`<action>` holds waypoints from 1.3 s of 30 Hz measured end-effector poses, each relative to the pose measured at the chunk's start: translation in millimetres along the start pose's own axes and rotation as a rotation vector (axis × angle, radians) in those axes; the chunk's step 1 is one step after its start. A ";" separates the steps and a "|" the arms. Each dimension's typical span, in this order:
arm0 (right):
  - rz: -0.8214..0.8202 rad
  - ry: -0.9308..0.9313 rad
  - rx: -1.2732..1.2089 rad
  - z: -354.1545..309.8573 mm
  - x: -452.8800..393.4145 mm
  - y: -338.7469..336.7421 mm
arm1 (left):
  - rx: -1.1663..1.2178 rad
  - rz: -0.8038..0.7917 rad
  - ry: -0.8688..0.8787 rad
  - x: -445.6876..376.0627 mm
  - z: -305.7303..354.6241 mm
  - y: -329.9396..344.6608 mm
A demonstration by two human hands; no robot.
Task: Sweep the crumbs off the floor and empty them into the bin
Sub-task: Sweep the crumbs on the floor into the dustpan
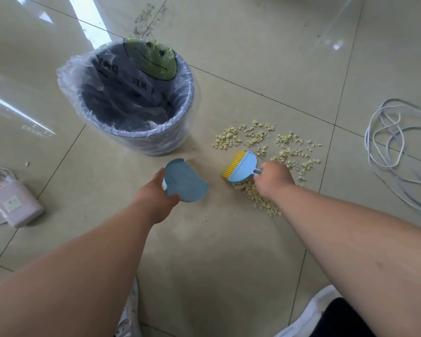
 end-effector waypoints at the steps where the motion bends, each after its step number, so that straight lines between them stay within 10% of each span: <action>1: -0.008 -0.008 0.003 3.0 1.2 0.0 | 0.003 0.000 0.002 -0.6 0.8 0.8; 21: 0.074 -0.192 -0.115 -67.4 -65.1 0.3 | 0.119 0.035 0.032 -22.8 2.5 -0.7; 39: 0.059 -0.016 -0.111 30.7 -33.6 -0.6 | 0.123 0.010 0.036 -26.1 32.2 20.7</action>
Point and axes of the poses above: each hand's wrist, its own x-axis away from the middle knuckle, its own y-axis out of the palm, z = x × y, the point moved 1 cm from there along -x, towards the middle knuckle, and after that the axes turned 10 degrees about -y, right-handed, at the moved point
